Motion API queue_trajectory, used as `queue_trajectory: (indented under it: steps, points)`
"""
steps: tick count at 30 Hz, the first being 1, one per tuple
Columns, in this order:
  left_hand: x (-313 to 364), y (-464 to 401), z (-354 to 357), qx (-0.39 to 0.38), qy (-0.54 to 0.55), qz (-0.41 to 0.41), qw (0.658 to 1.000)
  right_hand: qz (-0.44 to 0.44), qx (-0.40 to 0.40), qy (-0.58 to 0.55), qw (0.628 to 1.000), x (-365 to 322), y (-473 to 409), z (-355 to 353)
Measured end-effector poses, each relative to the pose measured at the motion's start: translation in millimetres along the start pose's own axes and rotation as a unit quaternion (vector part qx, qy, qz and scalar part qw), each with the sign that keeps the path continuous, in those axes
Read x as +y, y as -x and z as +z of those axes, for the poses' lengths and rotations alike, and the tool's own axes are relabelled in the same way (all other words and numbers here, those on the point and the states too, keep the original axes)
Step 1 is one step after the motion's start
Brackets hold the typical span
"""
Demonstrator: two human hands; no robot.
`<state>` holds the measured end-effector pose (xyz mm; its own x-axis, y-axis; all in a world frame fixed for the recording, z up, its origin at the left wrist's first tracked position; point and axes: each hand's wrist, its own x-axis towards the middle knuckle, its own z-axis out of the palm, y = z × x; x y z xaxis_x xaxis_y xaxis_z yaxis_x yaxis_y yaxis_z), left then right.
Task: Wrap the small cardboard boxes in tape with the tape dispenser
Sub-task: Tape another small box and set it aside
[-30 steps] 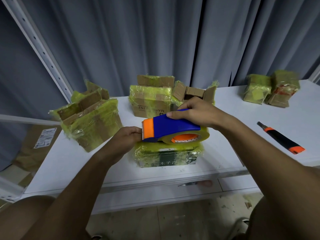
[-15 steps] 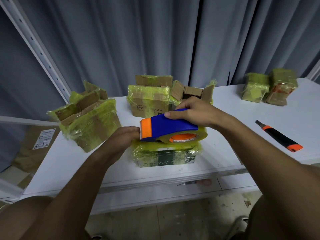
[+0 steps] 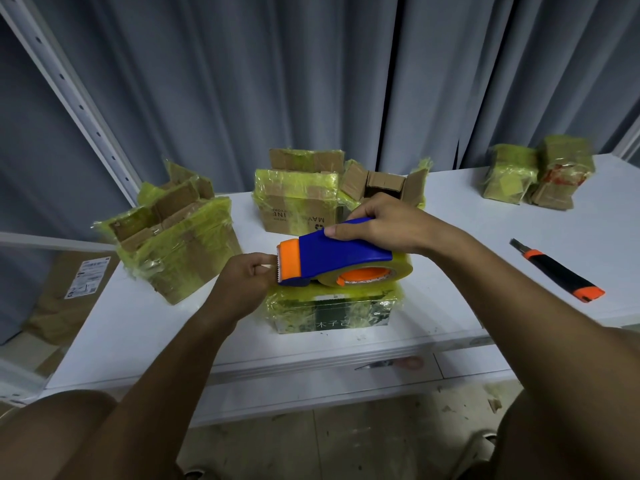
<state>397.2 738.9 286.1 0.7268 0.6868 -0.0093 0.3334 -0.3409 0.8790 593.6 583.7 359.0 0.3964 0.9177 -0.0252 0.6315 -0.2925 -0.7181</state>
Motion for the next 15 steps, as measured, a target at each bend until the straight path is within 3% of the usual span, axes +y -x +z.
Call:
queue_trajectory:
  steps: [4,10,15]
  points:
    - [-5.1,-0.4,0.6,-0.001,-0.021,-0.028,0.999,0.013,-0.001,0.016,1.0,-5.7,-4.4,4.8]
    - [-4.8,-1.3,2.4,0.005,0.041,-0.078,0.996,0.046,0.007,0.006,0.999,-7.0,-11.5,6.2]
    - [-9.4,-2.6,2.5,-0.001,-0.041,-0.074,0.996,0.044,-0.017,0.022,0.999,-9.6,-12.0,5.7]
